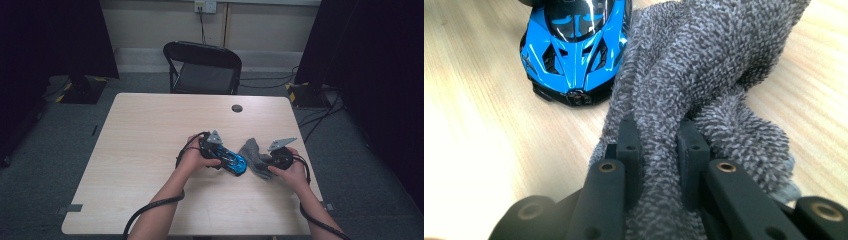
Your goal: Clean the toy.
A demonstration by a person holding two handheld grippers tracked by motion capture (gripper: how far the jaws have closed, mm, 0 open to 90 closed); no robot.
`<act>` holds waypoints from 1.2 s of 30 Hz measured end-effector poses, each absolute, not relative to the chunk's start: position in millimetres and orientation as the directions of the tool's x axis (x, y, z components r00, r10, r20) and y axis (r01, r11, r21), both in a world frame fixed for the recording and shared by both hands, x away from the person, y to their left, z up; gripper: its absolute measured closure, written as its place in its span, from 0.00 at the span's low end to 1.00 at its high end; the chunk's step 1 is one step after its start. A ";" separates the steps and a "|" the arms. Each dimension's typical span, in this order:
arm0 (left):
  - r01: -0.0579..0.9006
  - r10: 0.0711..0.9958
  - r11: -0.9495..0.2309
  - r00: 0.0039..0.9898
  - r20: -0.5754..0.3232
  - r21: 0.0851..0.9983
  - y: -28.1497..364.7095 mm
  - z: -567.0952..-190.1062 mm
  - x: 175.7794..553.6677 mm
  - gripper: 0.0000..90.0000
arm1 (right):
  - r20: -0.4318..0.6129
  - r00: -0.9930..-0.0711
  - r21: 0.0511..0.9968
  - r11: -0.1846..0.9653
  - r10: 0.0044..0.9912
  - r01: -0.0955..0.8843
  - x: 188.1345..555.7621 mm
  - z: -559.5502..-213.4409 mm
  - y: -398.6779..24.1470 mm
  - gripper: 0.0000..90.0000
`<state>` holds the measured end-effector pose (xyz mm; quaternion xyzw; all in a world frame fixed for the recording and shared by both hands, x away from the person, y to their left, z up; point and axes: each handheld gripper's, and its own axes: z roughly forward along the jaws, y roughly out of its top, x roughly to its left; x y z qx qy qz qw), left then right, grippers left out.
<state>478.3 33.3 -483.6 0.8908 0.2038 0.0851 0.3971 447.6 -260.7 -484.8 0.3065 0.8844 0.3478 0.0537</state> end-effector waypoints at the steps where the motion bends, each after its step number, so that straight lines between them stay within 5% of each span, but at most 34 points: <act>1: 0.296 0.431 -0.602 0.902 -0.010 0.742 33.0 -483.4 478.3 0.19 | 0.117 -0.807 0.648 0.571 0.578 0.503 447.1 -484.7 -260.8 0.85; 36: 0.301 0.429 -0.619 0.903 -0.009 0.726 32.0 -481.4 479.9 0.19 | 0.165 -0.782 0.646 0.533 0.601 0.546 414.2 -477.8 -301.3 0.86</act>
